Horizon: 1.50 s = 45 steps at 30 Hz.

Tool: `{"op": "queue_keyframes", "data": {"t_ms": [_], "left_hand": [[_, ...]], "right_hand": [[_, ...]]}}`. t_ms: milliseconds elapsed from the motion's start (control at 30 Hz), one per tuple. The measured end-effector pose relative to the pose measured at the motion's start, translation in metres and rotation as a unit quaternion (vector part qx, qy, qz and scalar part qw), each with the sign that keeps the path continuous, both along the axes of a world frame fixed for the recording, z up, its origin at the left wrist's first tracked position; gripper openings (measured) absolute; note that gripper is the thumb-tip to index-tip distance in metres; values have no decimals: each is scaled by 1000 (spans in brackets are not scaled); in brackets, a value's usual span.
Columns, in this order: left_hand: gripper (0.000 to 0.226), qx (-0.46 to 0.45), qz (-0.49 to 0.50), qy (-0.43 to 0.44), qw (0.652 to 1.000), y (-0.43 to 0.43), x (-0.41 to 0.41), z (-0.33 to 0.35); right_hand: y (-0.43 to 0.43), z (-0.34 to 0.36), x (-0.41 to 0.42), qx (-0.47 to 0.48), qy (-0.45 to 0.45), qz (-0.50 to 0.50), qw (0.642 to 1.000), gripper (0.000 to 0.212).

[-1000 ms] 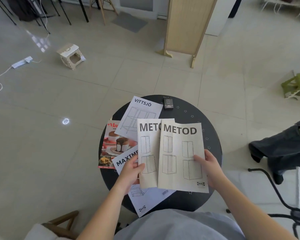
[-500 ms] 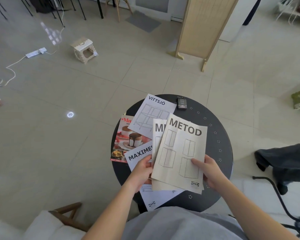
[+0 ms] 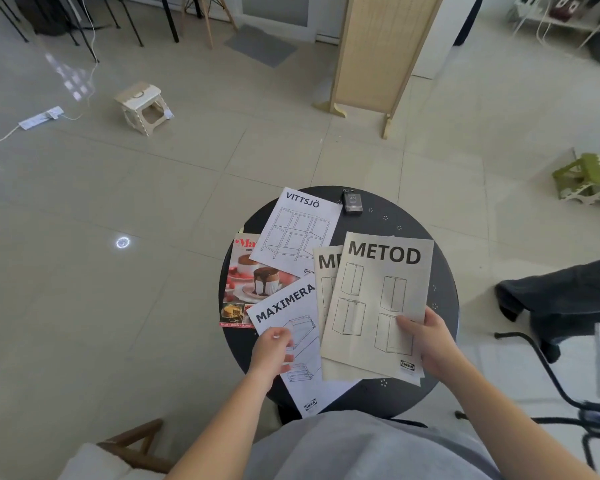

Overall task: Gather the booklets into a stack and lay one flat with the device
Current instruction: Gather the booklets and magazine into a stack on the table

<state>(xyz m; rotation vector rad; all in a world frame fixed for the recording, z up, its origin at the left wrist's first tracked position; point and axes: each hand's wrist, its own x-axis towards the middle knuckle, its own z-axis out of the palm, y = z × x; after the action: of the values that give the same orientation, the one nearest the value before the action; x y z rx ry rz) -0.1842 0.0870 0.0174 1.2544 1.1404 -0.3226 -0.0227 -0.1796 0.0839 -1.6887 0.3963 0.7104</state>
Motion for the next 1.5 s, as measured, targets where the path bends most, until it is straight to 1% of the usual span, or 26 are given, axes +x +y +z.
{"op": "queue_keyframes", "data": {"t_ms": [67,133,233,333,500,700,833,1000,1100,1200,1367,1500], "left_hand": [[24,29,4,34,999,1,-7,-11],[26,57,-19,62,996,0,-14,-18],[21,97,-39,82,991,-2,-22,-26],[20,119,-24,103,987,-1,-25,-39],[13,130,0,123,984,-6,-24,-54],[15,114,6,127,985,-19,-22,-56],[6,137,22,129,982,-28,-21,-54],[10,156,36,137,978,-34,-18,-55],[9,180,30,121,976,-38,-14,-51],[5,200,13,85,976,-42,-13,-47],[17,215,-11,27,976,-46,-18,-32],[23,190,-5,-16,982,-46,-20,-19]], "right_hand": [[-7,-1,-2,-2,-3,-15,1000,29],[-14,-3,-6,-1,-7,-32,999,31],[-22,-4,-9,3,-6,-50,999,31],[-26,-5,-7,4,-6,-52,999,30],[-35,-2,1,6,1,-30,1000,29],[-45,-1,12,10,12,-14,1000,33],[-54,-3,13,13,23,-6,1000,31],[-65,-4,15,5,25,17,1000,29],[-70,-5,16,5,31,25,999,29],[-73,-7,18,9,32,31,999,29],[-72,-8,20,18,37,30,999,28],[-66,-6,21,27,40,33,998,25]]}}
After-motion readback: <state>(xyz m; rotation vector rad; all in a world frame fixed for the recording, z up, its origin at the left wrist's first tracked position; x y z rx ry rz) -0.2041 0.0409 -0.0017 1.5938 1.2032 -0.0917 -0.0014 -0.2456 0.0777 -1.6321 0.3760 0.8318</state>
